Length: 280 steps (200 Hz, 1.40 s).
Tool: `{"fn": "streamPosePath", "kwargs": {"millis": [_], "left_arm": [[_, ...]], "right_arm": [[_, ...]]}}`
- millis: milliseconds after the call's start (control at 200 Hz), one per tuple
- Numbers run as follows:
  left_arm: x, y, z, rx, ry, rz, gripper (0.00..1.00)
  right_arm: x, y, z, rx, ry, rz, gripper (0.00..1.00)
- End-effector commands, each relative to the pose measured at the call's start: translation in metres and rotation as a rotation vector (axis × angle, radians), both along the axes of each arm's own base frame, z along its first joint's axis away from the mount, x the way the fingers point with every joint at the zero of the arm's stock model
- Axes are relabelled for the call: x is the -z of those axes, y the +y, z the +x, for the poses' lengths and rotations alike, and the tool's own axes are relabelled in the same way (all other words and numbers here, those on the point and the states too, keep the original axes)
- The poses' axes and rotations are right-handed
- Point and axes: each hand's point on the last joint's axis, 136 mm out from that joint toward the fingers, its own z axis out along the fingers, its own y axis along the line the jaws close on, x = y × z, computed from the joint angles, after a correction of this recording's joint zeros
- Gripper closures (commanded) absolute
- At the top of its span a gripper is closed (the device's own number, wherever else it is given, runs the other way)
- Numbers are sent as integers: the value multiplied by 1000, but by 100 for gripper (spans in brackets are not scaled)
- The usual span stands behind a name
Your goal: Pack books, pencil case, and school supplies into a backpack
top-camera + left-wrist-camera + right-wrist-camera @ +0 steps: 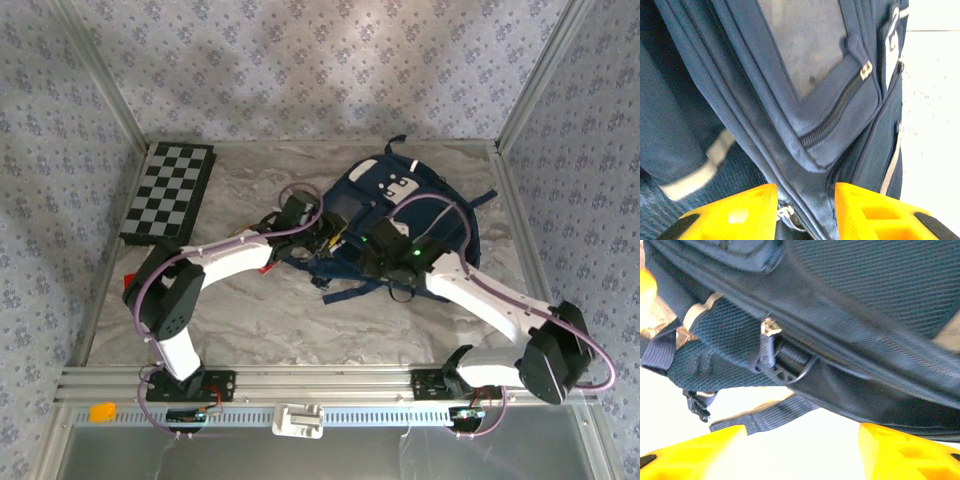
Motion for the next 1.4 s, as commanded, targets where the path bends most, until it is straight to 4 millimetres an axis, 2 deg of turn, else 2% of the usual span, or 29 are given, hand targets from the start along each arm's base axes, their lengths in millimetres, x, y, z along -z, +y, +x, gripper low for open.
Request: {"fn": "streamPosePath", "kwargs": {"millis": [0, 150, 210, 225, 345, 535, 745, 890, 1080, 1274, 1299, 1394], "left_arm": [[23, 18, 1, -21, 24, 56, 65], [45, 19, 8, -26, 49, 71, 68], [54, 22, 9, -40, 69, 83, 68], [54, 23, 10, -43, 67, 78, 68], [70, 22, 8, -33, 97, 94, 68], [79, 23, 5, -38, 114, 91, 68], [89, 26, 1, -43, 139, 120, 68], [98, 27, -2, -54, 165, 129, 69], [109, 34, -4, -76, 185, 178, 68], [123, 39, 5, -99, 194, 203, 69], [124, 40, 6, -101, 198, 210, 69], [126, 41, 12, -104, 192, 222, 69]], "right_arm": [[-2, 7, 8, 92, -18, -75, 37], [5, 22, 26, 147, -32, -111, 37], [16, 21, 29, 174, -18, -148, 39], [10, 26, 33, 182, -27, -130, 40], [17, 30, 48, 226, -34, -136, 43], [33, 29, 60, 287, -15, -169, 51], [51, 24, 63, 326, 6, -207, 54], [61, 28, 71, 326, 9, -205, 60], [70, 23, 69, 314, 30, -219, 69], [62, 20, 58, 280, 15, -174, 83], [69, 13, 51, 271, 27, -188, 84], [61, 16, 50, 224, -3, -163, 89]]}}
